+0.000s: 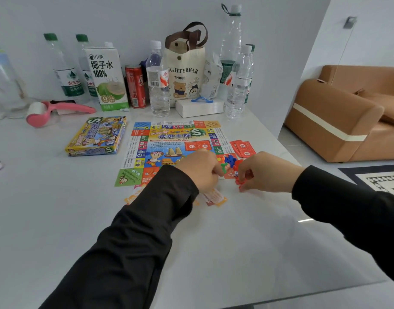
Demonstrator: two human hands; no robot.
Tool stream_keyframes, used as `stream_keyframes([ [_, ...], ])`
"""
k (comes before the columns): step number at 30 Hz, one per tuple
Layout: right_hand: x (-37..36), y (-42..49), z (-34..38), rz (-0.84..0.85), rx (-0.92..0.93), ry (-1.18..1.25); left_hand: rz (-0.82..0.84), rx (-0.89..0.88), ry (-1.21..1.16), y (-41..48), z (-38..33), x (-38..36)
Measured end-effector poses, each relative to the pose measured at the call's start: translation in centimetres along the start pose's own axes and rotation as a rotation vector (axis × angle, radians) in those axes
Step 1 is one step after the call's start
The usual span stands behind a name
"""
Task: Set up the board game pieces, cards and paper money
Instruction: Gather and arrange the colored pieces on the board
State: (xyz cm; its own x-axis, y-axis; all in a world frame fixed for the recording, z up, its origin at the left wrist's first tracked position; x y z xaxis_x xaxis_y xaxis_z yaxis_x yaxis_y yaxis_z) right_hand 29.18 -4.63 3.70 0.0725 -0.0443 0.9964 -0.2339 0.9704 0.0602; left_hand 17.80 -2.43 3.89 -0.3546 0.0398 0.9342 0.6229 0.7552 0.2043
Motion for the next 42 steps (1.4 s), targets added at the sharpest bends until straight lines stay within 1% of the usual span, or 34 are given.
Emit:
stream_keyframes([
  [3, 0.4, 0.2, -0.1, -0.004, -0.015, -0.059, -0.012, 0.065, -0.023, -0.2, 1.0, 1.3],
  [6, 1.1, 0.2, 0.0, -0.017, -0.032, -0.054, -0.058, 0.180, -0.062, -0.6, 3.1, 4.0],
  [8, 2.0, 0.6, 0.6, -0.079, -0.034, -0.035, -0.066, 0.271, -0.024, -1.1, 5.3, 5.2],
  [11, 3.8, 1.7, 2.3, -0.242, 0.011, 0.037, -0.055, 0.396, 0.029, -2.1, 7.9, 5.7],
  [13, 4.4, 2.9, 3.7, -0.261, 0.024, 0.103, -0.063, 0.446, 0.039, -2.4, 8.8, 5.6],
  [14, 4.3, 3.6, 4.5, -0.230, 0.032, 0.126, -0.061, 0.462, 0.038, -2.5, 9.0, 5.5],
  [16, 3.3, 5.0, 6.0, -0.107, 0.055, 0.132, -0.032, 0.471, 0.027, -2.5, 9.1, 4.8],
  [19, 1.4, 6.1, 7.7, 0.092, 0.072, 0.045, -0.009, 0.463, 0.025, -2.2, 9.4, 4.0],
  [22, 0.1, 6.1, 8.2, 0.207, 0.090, -0.054, -0.023, 0.465, 0.072, -2.0, 10.0, 3.8],
  [25, -0.2, 5.4, 8.1, 0.220, 0.122, -0.115, -0.025, 0.444, 0.116, -1.8, 9.9, 3.7],
  [29, 0.0, 4.3, 7.7, 0.234, 0.148, -0.135, -0.004, 0.422, 0.160, -1.6, 9.8, 3.6],
  [34, 0.7, 3.6, 7.0, 0.263, 0.126, -0.167, 0.004, 0.408, 0.193, -1.5, 9.6, 3.4],
  [38, 1.9, 3.9, 7.1, 0.208, 0.097, -0.095, -0.021, 0.417, 0.183, -1.5, 9.7, 3.5],
  [42, 0.6, 4.1, 8.6, 0.224, 0.192, -0.096, -0.009, 0.417, 0.201, -1.3, 9.8, 3.4],
])
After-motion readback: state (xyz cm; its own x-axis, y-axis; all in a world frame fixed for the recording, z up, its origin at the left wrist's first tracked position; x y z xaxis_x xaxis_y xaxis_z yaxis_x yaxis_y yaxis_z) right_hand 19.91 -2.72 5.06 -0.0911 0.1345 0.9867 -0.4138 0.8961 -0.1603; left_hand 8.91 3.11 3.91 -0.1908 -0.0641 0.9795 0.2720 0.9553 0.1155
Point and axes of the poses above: each hand's wrist, its own y-axis towards the middle knuckle, its own x-axis out of the back of the hand, z = x × y, the point moved 7 cm from there along y, towards the middle knuckle, and after that the axes turned 9 degrees about -z, right-handed, at the moved point
